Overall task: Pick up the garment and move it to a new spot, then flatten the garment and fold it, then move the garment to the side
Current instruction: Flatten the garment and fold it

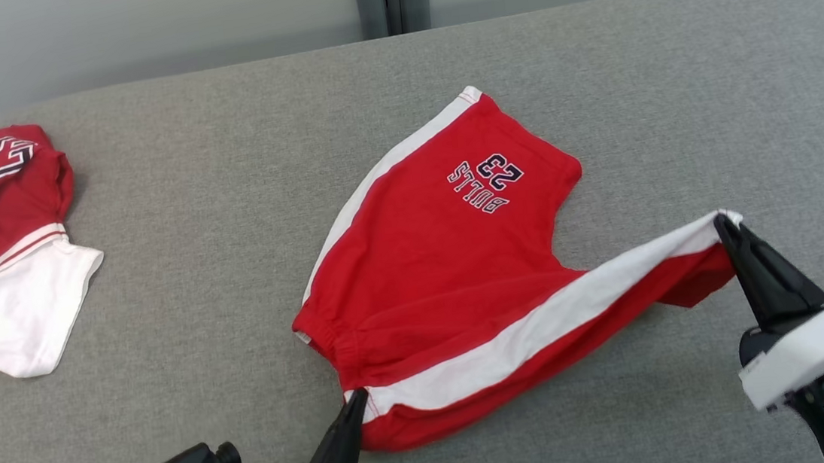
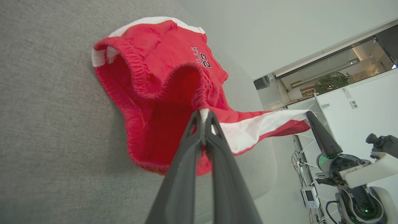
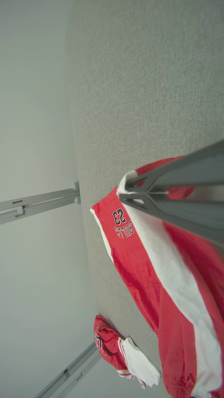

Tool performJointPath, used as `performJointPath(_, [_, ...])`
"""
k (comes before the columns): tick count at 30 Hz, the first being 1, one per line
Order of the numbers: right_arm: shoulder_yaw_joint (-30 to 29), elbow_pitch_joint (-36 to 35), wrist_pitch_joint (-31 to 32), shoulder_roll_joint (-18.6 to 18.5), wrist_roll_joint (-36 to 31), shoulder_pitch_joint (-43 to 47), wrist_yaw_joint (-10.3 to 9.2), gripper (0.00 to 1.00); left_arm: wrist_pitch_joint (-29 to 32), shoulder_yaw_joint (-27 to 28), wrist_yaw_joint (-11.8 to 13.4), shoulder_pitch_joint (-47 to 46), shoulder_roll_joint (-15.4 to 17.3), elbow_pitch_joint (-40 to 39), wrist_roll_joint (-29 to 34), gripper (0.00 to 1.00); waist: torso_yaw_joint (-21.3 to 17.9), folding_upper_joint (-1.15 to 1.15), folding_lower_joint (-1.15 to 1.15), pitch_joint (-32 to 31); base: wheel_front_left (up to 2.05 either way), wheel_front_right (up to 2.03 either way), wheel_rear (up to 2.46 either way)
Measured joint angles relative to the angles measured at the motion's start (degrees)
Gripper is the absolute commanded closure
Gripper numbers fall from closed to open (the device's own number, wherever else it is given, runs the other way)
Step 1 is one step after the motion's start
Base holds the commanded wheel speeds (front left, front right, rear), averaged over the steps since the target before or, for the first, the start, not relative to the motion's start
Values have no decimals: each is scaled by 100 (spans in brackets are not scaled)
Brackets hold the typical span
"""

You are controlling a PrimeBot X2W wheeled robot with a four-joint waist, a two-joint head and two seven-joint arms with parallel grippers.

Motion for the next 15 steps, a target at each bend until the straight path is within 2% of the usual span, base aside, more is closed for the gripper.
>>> performJointPath(6, [238,939,109,-441,18,-1255,0,100,-148,105,-24,-4,-689,353,-565,100,255,0,0,168,0,0,0])
performJointPath(15, [858,2739,138,-804,32,-3304,0,100,-236,380,64,-954,-1215,848,-634,100,743,0,0,410,0,0,0])
